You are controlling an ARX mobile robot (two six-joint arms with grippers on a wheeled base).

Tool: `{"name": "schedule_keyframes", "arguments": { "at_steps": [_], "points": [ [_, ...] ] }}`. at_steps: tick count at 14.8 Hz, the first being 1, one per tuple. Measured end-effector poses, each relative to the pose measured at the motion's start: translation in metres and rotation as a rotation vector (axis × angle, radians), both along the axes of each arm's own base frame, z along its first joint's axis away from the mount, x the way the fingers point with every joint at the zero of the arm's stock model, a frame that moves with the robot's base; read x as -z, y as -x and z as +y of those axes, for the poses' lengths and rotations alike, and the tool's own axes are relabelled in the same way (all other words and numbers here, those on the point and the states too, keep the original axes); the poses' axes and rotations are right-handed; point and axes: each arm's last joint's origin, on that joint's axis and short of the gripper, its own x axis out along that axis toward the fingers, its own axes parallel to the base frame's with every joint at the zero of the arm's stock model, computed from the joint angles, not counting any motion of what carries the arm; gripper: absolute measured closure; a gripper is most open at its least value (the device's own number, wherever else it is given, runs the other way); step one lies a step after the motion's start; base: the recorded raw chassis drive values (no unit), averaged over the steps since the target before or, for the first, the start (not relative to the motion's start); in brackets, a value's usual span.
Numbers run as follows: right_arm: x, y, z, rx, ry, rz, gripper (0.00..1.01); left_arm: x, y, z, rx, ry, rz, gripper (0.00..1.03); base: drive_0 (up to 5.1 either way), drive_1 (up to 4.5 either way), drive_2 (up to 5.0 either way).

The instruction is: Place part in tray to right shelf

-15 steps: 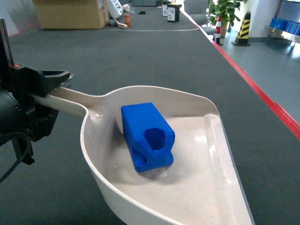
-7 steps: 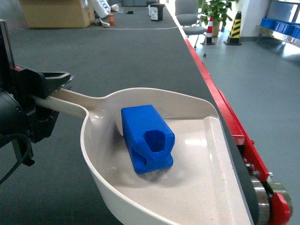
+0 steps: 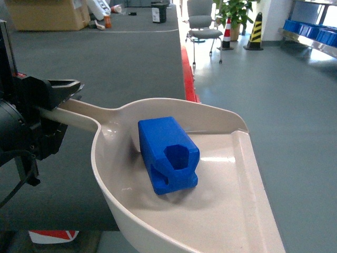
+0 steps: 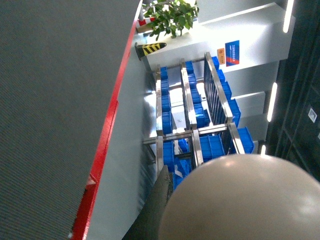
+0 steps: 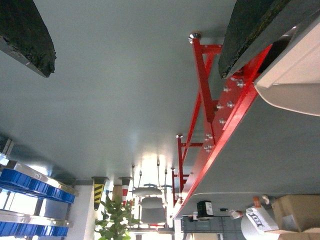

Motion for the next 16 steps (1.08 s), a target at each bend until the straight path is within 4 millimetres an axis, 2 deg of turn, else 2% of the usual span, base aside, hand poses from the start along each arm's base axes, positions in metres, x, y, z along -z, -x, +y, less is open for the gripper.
{"name": "schedule_keyframes", "arguments": {
  "at_steps": [16],
  "points": [
    [0.0002, 0.0, 0.0, 0.0, 0.0, 0.001, 0.03, 0.0003, 0.0, 0.0, 0.0, -0.002, 0.003, 0.9, 5.1, -2.34, -2.3]
  ]
}}
